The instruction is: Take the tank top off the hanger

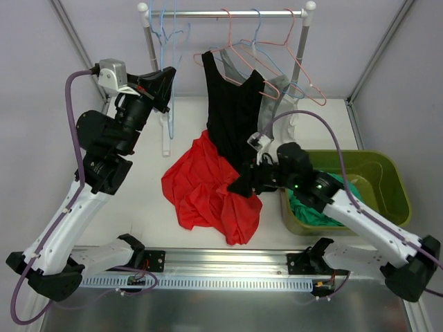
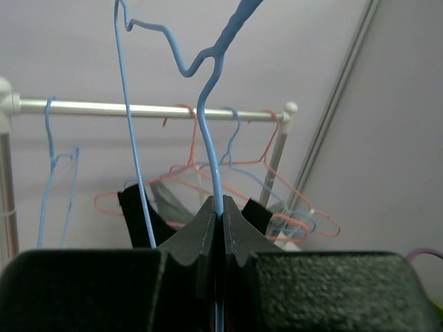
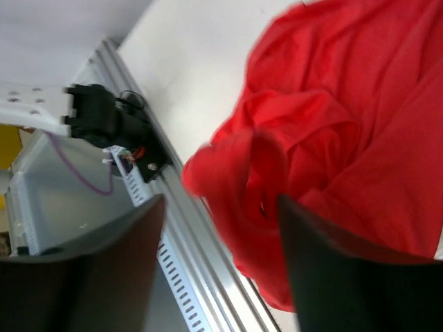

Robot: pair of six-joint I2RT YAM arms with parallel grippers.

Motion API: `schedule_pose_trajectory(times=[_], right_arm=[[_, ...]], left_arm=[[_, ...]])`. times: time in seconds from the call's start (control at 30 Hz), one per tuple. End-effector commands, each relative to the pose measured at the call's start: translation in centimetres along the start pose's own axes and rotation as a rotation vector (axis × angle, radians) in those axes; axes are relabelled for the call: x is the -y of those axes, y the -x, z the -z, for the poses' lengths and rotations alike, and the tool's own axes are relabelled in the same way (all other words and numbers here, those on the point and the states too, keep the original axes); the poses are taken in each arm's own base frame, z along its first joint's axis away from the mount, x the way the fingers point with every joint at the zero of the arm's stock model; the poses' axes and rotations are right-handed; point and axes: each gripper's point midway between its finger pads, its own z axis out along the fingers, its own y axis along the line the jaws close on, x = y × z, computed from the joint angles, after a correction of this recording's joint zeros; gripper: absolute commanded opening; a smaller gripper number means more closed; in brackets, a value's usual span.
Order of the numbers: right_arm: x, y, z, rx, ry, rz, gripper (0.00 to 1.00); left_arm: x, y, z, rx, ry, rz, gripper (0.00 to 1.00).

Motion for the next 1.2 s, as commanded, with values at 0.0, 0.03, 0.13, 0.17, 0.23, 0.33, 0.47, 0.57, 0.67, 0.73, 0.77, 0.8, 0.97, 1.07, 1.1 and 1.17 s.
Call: schedule_pose_trajectory(times=[0.0,0.03,0.13,0.17,0.23,0.33,0.47,0.57,0.67,0.73,0.77,0.8,0.97,1.07,1.1,1.17], right_arm=[[1.9,1.8,-3.0,0.087,-0.079,-0.053,0.76],[2.8,1.0,-3.9,0.061,-0.105,-0.073,0.85],[3.5,1.0,-3.9,0.083,-0.137,-0.076,0.99],[3.8,1.2,-3.7,0.099,-0.155,-0.063,0.99],[3.5,1.7,-2.9,0.126,-0.158,-0.046,1.0],[3.2,1.6,-2.2,0.132,-0.15,-0.035,1.0],[3.0,1.2,-1.3,0.14,-0.149,-0.022,1.0],[3.2,0.8,-0.8,0.139,-0.153,-0.009,0.99],[3.2,0.4,-0.5,0.135,-0.155,0.004,1.0],[3.3,0.3,-0.4,0.136,-0.158,0.008,0.99],[3.4,0.2,-0.4,0.133,-0.159,0.01,1.0],[3.5,-0.1,-0.5,0.127,-0.162,0.01,0.99],[3.8,-0.6,-0.8,0.108,-0.162,0.003,1.0],[3.7,-0.7,-0.8,0.107,-0.157,0.0,0.99],[3.7,-0.8,-0.8,0.105,-0.158,0.003,0.99],[3.9,-1.0,-0.8,0.103,-0.162,0.005,1.0]], left_arm=[[-2.2,-4.9,1.0,-0.156,0.126,0.034,0.0],[-2.6,-6.0,1.0,-0.193,0.149,0.037,0.0],[-2.9,-9.3,1.3,-0.312,0.163,0.042,0.0],[-3.2,-10.8,1.7,-0.371,0.176,0.04,0.0],[-3.6,-12.3,1.2,-0.418,0.199,0.037,0.0],[-4.8,-13.7,0.5,-0.47,0.255,0.049,0.0],[-6.3,-14.6,-1.4,-0.515,0.239,0.143,0.0],[-7.4,-14.6,-3.4,-0.522,0.227,0.173,0.0],[-8.4,-13.0,-6.1,-0.485,0.211,0.211,0.0],[-9.4,-13.6,-7.3,-0.488,0.217,0.217,0.0],[-9.5,-13.7,-7.8,-0.487,0.215,0.211,0.0],[-9.7,-13.5,-8.7,-0.475,0.209,0.21,0.0],[-11.7,-13.8,-11.6,-0.454,0.223,0.235,0.0],[-12.9,-14.4,-12.3,-0.458,0.241,0.243,0.0],[-13.5,-15.2,-12.4,-0.469,0.255,0.24,0.0],[-14.2,-16.2,-12.6,-0.479,0.272,0.234,0.0]])
